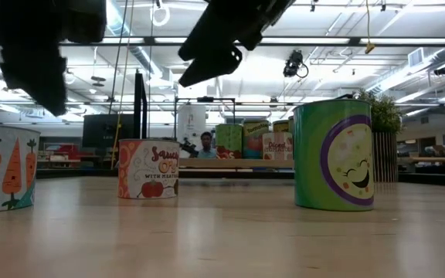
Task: Pick and place cans onto a shelf
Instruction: Put the canned sausage on the shelf
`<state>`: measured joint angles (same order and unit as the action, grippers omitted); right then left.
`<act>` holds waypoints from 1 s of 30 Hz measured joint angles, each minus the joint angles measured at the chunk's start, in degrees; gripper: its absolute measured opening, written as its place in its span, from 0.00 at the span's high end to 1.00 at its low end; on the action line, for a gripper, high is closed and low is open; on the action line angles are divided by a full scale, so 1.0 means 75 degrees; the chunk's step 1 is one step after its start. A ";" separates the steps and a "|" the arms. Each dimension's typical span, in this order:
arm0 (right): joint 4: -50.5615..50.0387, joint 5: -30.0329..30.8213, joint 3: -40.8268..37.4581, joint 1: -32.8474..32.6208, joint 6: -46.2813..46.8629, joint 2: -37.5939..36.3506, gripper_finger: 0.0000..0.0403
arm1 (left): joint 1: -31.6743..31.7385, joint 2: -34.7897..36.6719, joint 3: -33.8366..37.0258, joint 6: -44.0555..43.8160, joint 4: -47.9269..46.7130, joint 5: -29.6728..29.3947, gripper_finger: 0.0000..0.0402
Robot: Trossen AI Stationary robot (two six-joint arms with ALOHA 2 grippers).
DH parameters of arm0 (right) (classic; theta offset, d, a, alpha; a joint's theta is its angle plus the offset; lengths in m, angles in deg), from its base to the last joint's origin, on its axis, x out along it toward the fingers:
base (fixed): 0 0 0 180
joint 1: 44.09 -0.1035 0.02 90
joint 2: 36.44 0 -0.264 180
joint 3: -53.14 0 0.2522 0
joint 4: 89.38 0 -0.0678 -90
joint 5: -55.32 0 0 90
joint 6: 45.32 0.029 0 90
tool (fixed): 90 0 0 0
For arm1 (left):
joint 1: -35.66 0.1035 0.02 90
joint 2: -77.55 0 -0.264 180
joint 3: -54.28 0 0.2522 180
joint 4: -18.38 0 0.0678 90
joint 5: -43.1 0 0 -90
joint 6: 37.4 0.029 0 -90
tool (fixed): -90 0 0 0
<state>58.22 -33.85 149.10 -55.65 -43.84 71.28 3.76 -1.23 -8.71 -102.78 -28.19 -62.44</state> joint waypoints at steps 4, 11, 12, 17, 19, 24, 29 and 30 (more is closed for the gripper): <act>0.0458 0.0211 -0.0380 0.0039 0.0513 0.0000 0.07 | 0.0428 -0.0064 0.0236 -0.0025 -0.0021 -0.0231 0.65; 0.0355 0.0525 -0.0688 0.0269 0.0869 0.0000 0.07 | 0.1084 -0.0557 0.0383 -0.0201 0.0719 -0.0329 0.67; 0.0328 0.0602 -0.0722 0.0263 0.0865 0.0000 0.07 | 0.1143 -0.0660 0.0383 -0.0200 0.0820 -0.0322 0.67; 0.0136 0.0727 -0.0886 0.0258 0.0863 0.0000 0.07 | 0.1415 -0.1243 0.0383 -0.0276 0.1641 -0.0129 0.67; -0.0154 0.0596 -0.0895 0.0261 0.0946 0.0000 0.07 | 0.1477 -0.1411 0.0380 -0.0338 0.2112 -0.0103 0.67; -0.1138 0.0261 -0.0898 0.0229 0.1028 -0.0001 0.06 | 0.1495 -0.1600 0.0380 -0.0333 0.2951 -0.0214 0.67; -0.1401 0.0163 -0.0904 0.0073 0.0454 -0.0034 0.06 | 0.1474 -0.1526 0.0355 -0.0020 0.2971 -0.0260 0.67; -0.1364 0.0143 -0.0904 0.0040 0.0354 -0.0035 0.06 | 0.1445 -0.1479 0.0336 0.0018 0.2908 -0.0170 0.67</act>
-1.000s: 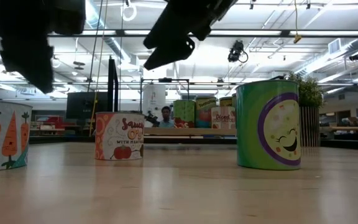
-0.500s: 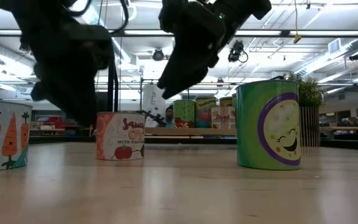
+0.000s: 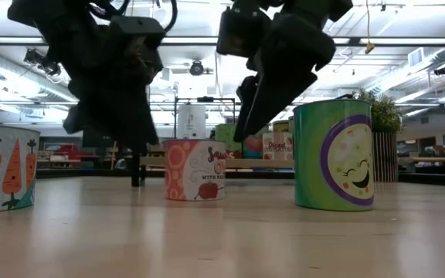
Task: Pick and place cans onto a shelf
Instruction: Put the canned sausage on the shelf
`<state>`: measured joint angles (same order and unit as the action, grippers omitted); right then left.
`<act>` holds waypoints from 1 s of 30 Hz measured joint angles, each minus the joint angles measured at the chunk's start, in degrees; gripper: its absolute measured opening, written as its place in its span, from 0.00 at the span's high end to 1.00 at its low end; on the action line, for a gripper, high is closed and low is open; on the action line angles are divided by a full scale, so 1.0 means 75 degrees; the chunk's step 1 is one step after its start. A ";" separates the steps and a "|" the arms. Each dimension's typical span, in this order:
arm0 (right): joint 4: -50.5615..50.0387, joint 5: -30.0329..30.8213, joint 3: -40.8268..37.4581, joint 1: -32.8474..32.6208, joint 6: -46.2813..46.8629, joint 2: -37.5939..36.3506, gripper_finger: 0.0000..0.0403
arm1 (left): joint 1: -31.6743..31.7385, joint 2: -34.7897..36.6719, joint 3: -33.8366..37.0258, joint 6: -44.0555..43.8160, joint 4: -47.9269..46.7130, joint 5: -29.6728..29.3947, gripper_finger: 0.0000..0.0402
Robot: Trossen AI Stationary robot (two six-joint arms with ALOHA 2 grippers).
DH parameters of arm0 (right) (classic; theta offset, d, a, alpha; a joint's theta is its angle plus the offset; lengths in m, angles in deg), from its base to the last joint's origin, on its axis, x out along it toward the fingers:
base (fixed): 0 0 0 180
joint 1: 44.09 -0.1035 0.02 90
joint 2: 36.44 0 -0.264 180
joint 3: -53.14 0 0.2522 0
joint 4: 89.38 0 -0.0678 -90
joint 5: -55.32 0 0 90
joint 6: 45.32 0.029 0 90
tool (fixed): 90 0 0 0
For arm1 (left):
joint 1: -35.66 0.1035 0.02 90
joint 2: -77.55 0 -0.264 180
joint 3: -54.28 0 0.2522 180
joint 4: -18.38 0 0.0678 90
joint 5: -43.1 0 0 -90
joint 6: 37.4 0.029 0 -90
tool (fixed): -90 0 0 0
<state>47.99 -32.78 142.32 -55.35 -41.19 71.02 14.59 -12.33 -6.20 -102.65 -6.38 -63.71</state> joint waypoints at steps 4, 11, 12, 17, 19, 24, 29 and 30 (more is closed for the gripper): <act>0.0397 -0.0013 0.0003 -0.0067 -0.0214 0.0035 0.06 | -0.0213 0.0282 -0.0093 0.0131 -0.0320 0.0145 0.67; 0.0492 0.0200 0.0009 -0.0083 -0.0165 0.0044 0.03 | -0.0646 0.1219 -0.0081 0.0009 -0.0762 0.0148 0.67; 0.0497 0.0197 0.0009 -0.0088 -0.0185 0.0044 0.03 | -0.0669 0.1351 -0.0087 -0.0014 -0.0761 0.0165 0.67; 0.0465 0.0197 0.0460 -0.0165 -0.0279 0.0058 0.01 | -0.0748 0.2255 -0.0082 -0.0055 -0.1038 0.0279 0.67; 0.0568 0.0200 0.0771 -0.0203 -0.0252 0.0050 0.01 | -0.0742 0.2631 -0.0079 -0.0036 -0.0996 0.0270 0.67; 0.1095 0.0406 0.1062 -0.0245 -0.0720 0.0058 0.01 | -0.0719 0.3594 -0.0082 0.0046 -0.1087 0.0050 0.67; 0.1472 0.0418 0.1059 -0.0225 -0.0868 0.0659 0.01 | -0.0713 0.4397 -0.0082 0.0049 -0.1073 -0.0389 0.67; 0.1522 0.0445 0.1058 -0.0225 -0.0941 0.0769 0.01 | -0.0713 0.4542 -0.0082 0.0047 -0.1082 -0.0450 0.67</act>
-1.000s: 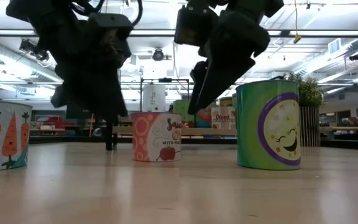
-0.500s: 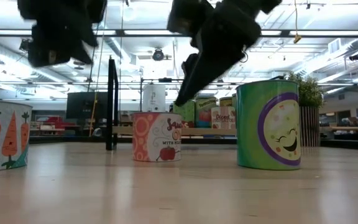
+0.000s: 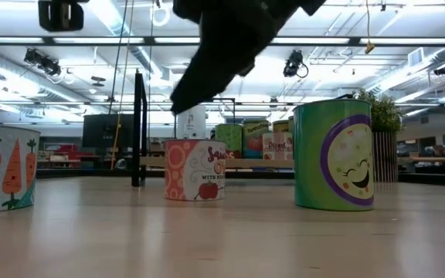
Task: Pick and place cans onto a shelf
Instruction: Put the canned sausage on the shelf
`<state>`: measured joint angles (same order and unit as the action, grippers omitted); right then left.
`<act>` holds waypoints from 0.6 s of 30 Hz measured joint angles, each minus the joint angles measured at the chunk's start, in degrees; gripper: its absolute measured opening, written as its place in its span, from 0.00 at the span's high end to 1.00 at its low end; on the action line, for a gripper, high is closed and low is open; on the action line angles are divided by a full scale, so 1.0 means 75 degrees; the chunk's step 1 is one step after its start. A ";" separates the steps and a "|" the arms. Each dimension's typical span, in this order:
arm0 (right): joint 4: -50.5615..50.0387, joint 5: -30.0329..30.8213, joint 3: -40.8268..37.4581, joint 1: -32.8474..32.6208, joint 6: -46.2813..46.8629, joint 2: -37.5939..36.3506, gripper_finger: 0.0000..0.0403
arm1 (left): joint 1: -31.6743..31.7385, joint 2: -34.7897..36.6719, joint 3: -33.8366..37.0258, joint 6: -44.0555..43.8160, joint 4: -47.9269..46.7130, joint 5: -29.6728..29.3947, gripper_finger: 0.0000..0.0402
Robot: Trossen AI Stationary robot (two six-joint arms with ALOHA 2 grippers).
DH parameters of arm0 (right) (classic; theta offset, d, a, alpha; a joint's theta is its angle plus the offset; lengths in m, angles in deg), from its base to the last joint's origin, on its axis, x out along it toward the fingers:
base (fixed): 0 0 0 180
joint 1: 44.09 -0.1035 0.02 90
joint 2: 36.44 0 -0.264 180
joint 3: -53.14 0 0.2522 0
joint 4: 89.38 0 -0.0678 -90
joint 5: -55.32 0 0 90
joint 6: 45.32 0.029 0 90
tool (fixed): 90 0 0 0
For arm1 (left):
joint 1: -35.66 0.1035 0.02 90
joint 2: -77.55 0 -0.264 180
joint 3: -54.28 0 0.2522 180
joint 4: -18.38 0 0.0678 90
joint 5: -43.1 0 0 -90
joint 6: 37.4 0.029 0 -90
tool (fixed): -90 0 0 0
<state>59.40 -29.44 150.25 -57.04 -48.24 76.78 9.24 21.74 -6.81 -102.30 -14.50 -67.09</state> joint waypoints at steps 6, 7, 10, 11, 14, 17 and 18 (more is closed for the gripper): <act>0.0261 0.0220 0.0003 -0.0029 -0.0179 0.0488 0.01 | 0.0000 0.0588 0.0000 0.0011 0.0213 -0.0224 0.67; 0.0212 0.0318 0.0001 -0.0029 -0.0254 0.0573 0.01 | 0.0000 0.0650 0.0000 0.0008 0.0197 -0.0248 0.67; 0.0133 0.0322 0.0002 -0.0026 -0.0355 0.0725 0.01 | -0.0001 0.0748 0.0000 0.0017 0.0210 -0.0277 0.67; 0.0100 0.0282 0.0003 -0.0026 -0.0353 0.0767 0.01 | -0.0001 0.0759 0.0000 0.0026 0.0209 -0.0278 0.67; -0.0177 0.0206 0.0000 -0.0029 -0.0354 0.0866 0.02 | -0.0003 0.0757 0.0000 0.0028 0.0191 -0.0274 0.67; -0.0274 0.0190 0.0000 -0.0010 -0.0233 0.0895 0.06 | -0.0003 0.0755 0.0000 0.0055 0.0151 -0.0280 0.67; -0.0254 0.0123 0.0000 0.0011 -0.0179 0.0899 0.08 | -0.0003 0.0749 0.0000 0.0123 0.0149 -0.0280 0.67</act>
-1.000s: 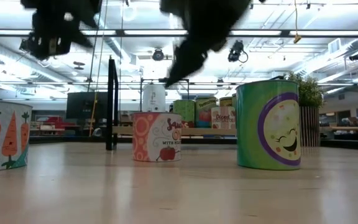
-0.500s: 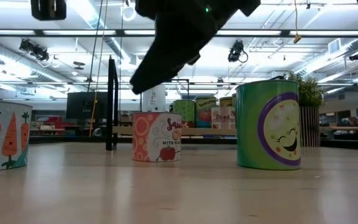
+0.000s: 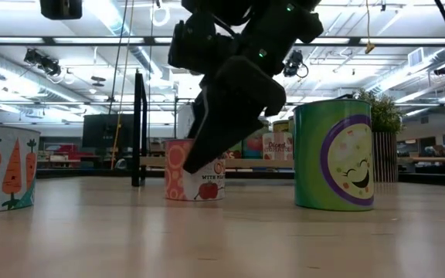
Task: Pick and place cans onto a shelf
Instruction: Put the canned sausage on the shelf
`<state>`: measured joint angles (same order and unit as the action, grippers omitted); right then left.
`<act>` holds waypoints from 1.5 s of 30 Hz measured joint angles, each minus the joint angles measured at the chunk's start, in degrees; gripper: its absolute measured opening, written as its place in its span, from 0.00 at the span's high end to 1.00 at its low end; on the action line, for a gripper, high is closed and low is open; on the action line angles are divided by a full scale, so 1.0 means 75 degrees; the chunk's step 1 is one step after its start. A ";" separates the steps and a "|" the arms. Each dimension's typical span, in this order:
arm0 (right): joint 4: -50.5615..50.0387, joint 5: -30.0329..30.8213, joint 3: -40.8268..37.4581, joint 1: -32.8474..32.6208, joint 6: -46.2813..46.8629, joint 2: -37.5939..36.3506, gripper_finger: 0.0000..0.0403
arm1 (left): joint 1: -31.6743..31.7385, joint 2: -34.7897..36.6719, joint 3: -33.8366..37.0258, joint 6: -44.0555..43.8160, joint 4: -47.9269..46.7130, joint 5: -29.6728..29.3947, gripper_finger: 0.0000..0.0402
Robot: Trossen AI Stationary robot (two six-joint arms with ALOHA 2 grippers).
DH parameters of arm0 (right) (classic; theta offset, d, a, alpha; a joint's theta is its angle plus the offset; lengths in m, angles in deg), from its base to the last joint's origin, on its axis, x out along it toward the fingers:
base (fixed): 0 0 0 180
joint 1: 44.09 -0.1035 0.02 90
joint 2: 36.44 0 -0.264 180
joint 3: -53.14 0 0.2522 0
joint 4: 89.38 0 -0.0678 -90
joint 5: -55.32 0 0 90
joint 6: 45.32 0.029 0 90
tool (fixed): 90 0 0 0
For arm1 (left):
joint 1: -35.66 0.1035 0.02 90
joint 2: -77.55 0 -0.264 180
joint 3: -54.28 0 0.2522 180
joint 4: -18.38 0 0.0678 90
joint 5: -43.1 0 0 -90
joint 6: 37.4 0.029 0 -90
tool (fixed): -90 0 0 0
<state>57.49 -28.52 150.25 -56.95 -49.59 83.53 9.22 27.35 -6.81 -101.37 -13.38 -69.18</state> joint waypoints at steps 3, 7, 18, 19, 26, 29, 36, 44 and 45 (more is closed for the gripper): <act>-0.0052 -0.0061 0.0000 0.0062 0.0093 0.0020 0.15 | 0.0000 0.0000 0.0000 0.0070 0.0013 -0.0020 0.67; -0.0479 -0.0082 0.0029 0.0217 0.0258 -0.0219 0.23 | 0.0000 -0.0003 0.0000 0.0083 0.0010 -0.0023 0.67; -0.1540 -0.0045 0.0216 0.1519 0.0184 -0.1868 0.23 | 0.0000 -0.0003 0.0000 0.0092 0.0011 -0.0058 0.67; -0.1528 -0.0045 0.0219 0.1698 0.0210 -0.1952 0.23 | 0.0000 -0.0003 0.0000 0.0105 0.0006 -0.0058 0.67; -0.1579 -0.0234 0.0216 0.2799 0.0230 -0.2023 0.23 | 0.0000 -0.0003 0.0000 0.0103 -0.0044 -0.0114 0.67; -0.1595 -0.0326 0.0216 0.3081 0.0232 -0.1957 0.23 | 0.0000 -0.0003 0.0000 0.0103 -0.0044 -0.0114 0.67; -0.1761 -0.0166 0.0084 0.3638 -0.0007 -0.1875 0.23 | -0.0006 -0.0003 0.0000 0.0135 -0.0068 -0.0114 0.67; -0.2022 -0.0172 -0.0405 0.3804 -0.0183 -0.1872 0.17 | -0.0006 -0.0003 0.0000 0.0226 -0.0111 -0.0146 0.67; -0.2046 -0.0163 -0.0405 0.3804 -0.0237 -0.1872 0.15 | -0.0006 -0.0003 0.0000 0.0226 -0.0111 -0.0146 0.67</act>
<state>42.14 -29.74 147.22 -28.43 -51.36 69.49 9.18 27.33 -6.81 -99.68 -14.21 -70.28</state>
